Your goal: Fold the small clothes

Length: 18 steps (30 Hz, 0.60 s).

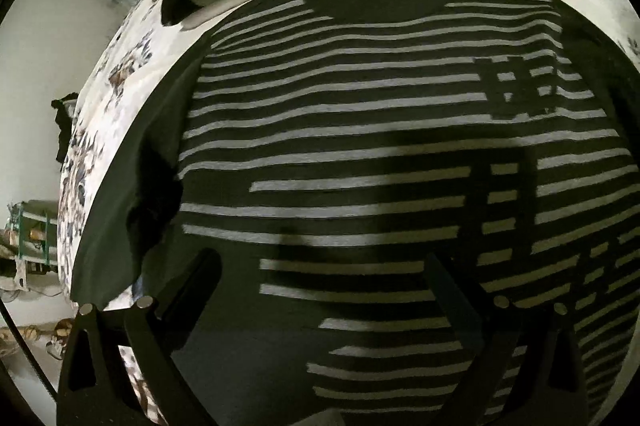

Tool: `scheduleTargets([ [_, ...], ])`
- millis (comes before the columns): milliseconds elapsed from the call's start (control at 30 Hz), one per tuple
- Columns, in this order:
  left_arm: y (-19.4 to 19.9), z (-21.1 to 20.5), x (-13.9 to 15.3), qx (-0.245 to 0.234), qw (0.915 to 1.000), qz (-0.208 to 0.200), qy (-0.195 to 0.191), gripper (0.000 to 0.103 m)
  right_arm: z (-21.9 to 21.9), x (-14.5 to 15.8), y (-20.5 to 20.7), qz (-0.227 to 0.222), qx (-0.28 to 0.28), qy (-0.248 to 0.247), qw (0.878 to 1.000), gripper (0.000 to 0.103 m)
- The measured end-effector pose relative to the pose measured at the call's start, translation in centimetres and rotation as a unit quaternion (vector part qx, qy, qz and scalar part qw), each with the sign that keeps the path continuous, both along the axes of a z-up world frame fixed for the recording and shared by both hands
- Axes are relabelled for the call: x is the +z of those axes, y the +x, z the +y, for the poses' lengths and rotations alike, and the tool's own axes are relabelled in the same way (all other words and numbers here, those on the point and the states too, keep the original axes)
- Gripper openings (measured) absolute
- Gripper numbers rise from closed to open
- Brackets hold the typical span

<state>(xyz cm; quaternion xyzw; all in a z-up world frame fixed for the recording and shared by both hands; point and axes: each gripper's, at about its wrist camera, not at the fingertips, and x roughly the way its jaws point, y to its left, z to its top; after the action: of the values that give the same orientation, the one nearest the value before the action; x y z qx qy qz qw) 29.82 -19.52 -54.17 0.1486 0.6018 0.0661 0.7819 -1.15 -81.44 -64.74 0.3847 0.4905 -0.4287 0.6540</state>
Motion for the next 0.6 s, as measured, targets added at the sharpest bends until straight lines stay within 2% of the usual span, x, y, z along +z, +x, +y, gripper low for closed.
scheduleTargets([
  [67,-0.3,-0.1,-0.6,0.002,1.0,0.006,-0.005,0.103,-1.1,-1.3,0.8,-0.005,0.002,0.037,0.999,0.007],
  [100,-0.4,-0.2,-1.1,0.005,0.9999,0.012,-0.004,0.103,-1.7,-2.0,0.5,-0.009,-0.01,0.065,0.998,0.018],
  [167,-0.9,0.0,-1.8,0.009,0.9997,0.02,-0.007,0.103,-1.0,-3.0,-1.2,-0.028,-0.045,0.11,0.993,0.047],
  [233,-1.4,0.1,-2.7,0.009,0.9994,0.031,-0.01,0.103,0.7,-3.4,-3.6,-0.087,-0.087,0.14,0.983,0.059],
  [333,-2.1,0.1,-3.8,0.001,0.9992,0.037,-0.012,0.103,2.4,-5.5,-5.9,-0.159,-0.132,0.179,0.962,0.059],
  [433,-2.2,0.1,-4.5,-0.002,0.9991,0.04,-0.017,0.103,3.7,-8.5,-6.3,-0.217,-0.172,0.201,0.939,0.059],
  [600,-1.5,0.6,-4.9,0.014,0.9979,0.053,-0.034,0.103,3.4,-10.5,-5.7,-0.285,-0.228,0.161,0.917,0.058],
])
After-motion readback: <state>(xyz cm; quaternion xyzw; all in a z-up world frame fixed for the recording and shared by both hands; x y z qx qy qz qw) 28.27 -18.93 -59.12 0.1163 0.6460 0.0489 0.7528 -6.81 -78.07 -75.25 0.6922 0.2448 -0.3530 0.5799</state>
